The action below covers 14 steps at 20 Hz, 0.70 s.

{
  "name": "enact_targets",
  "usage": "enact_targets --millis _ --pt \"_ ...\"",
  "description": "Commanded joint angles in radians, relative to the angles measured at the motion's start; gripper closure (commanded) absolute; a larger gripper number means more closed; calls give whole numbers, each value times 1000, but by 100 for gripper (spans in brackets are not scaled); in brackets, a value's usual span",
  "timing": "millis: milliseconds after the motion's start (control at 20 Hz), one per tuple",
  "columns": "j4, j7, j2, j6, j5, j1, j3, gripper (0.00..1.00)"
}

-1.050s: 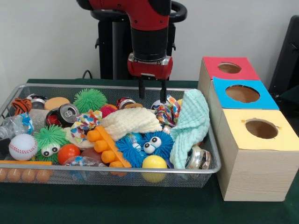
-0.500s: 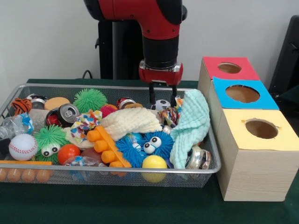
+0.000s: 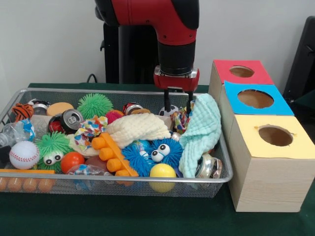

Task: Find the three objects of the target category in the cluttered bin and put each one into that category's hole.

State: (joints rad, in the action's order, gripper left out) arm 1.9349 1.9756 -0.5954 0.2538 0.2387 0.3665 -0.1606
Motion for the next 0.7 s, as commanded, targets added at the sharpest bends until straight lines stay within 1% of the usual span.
enact_targets --millis 50,300,400,700 --pt "-95 77 37 -73 6 13 -46 0" --pt "-86 54 12 -52 8 38 -67 0" --pt "-90 45 13 -50 9 50 -80 0" --pt "-103 56 23 -67 15 36 -61 0"
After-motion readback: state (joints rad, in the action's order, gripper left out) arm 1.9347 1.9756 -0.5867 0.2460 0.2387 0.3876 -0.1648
